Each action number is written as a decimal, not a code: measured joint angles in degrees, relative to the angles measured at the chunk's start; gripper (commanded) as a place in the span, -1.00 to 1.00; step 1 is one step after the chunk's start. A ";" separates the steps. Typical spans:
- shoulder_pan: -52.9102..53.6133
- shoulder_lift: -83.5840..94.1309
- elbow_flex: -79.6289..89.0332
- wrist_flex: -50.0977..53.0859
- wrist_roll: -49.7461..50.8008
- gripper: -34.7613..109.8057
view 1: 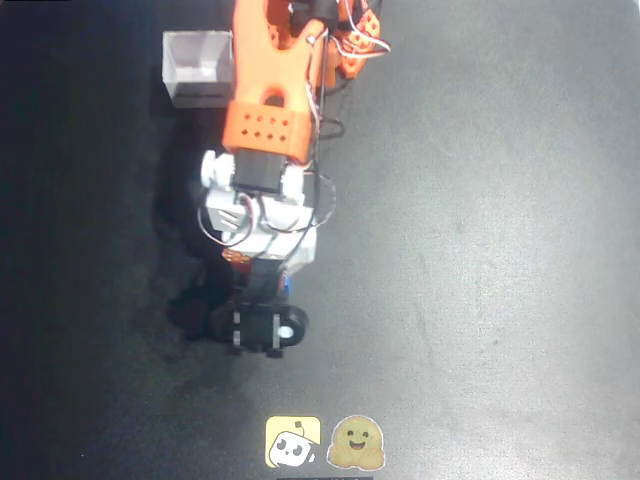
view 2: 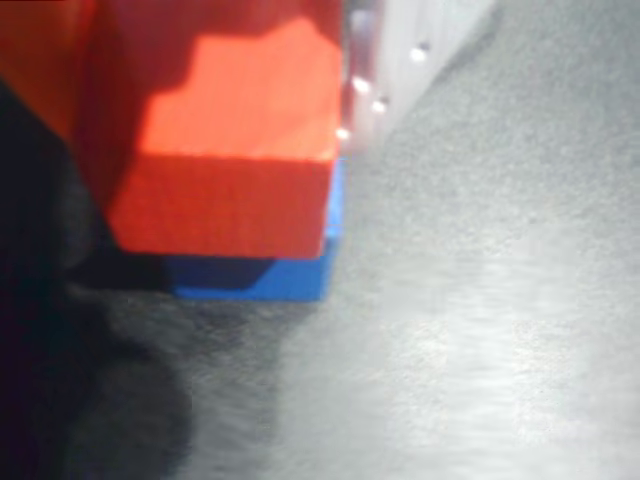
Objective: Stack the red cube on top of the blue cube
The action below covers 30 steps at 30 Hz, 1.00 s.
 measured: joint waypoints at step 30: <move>0.53 -0.62 -0.09 0.18 -1.93 -0.52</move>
